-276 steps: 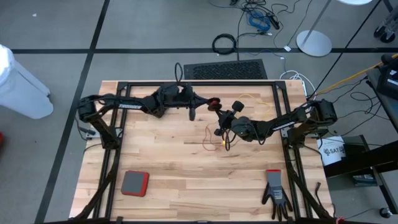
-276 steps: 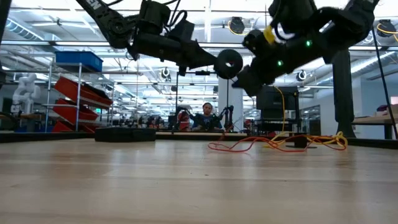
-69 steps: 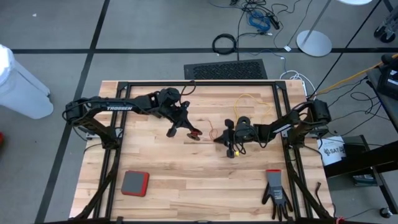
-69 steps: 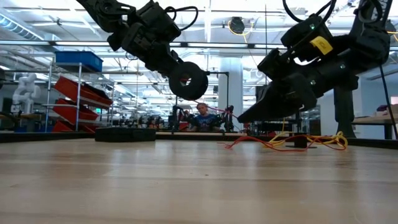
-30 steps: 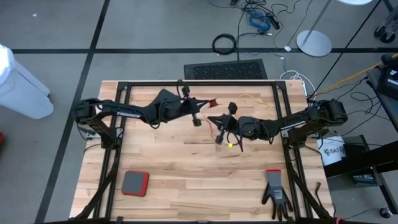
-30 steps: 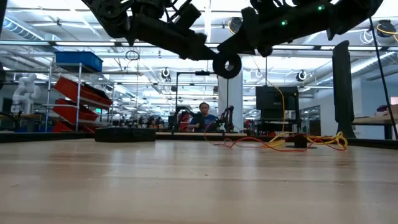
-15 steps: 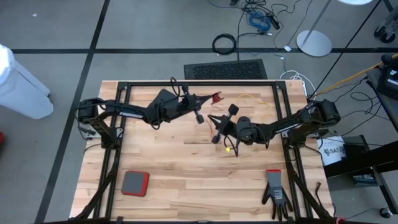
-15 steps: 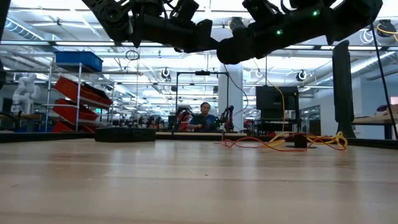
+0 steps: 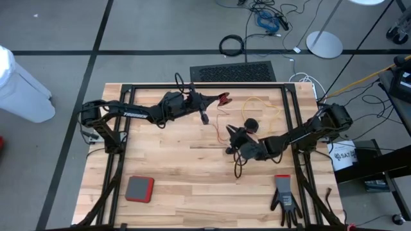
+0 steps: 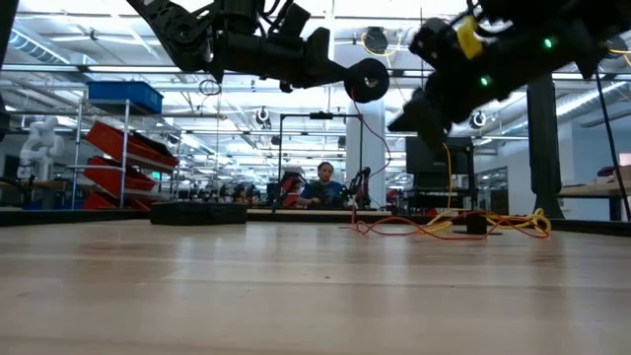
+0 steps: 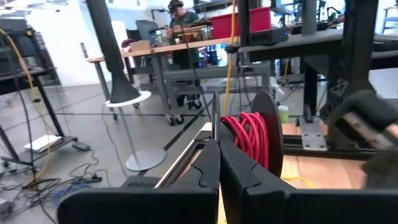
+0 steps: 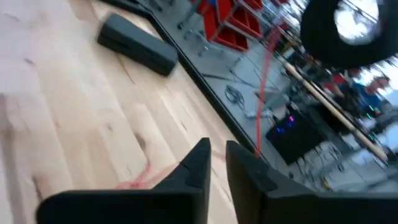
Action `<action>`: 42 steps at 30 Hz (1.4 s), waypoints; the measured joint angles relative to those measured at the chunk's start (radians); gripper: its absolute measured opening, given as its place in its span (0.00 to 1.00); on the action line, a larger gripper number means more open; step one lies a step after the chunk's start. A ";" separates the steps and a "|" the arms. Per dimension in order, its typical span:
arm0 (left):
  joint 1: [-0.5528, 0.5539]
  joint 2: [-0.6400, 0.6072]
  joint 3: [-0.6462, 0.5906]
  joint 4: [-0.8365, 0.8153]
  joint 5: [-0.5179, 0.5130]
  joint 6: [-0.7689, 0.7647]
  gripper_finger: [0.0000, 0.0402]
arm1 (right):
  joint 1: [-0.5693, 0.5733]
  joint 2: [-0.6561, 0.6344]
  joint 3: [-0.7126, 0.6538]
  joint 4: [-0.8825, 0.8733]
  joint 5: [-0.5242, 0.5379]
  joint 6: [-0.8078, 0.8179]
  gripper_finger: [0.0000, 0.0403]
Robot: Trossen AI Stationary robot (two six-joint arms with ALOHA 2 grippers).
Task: Coil cords
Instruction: Coil the red wire onto the black spool
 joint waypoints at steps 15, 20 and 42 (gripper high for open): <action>-0.005 0.000 0.000 0.000 0.064 -0.027 0.00 | -0.138 0.000 -0.240 0.428 -0.194 -0.003 0.28; -0.005 0.000 0.000 -0.005 0.077 -0.028 0.00 | -0.212 0.000 -0.253 0.465 -0.320 -0.010 0.28; -0.006 -0.001 0.000 -0.005 0.103 -0.051 0.00 | -0.343 0.000 -0.253 0.530 -0.563 -0.065 0.01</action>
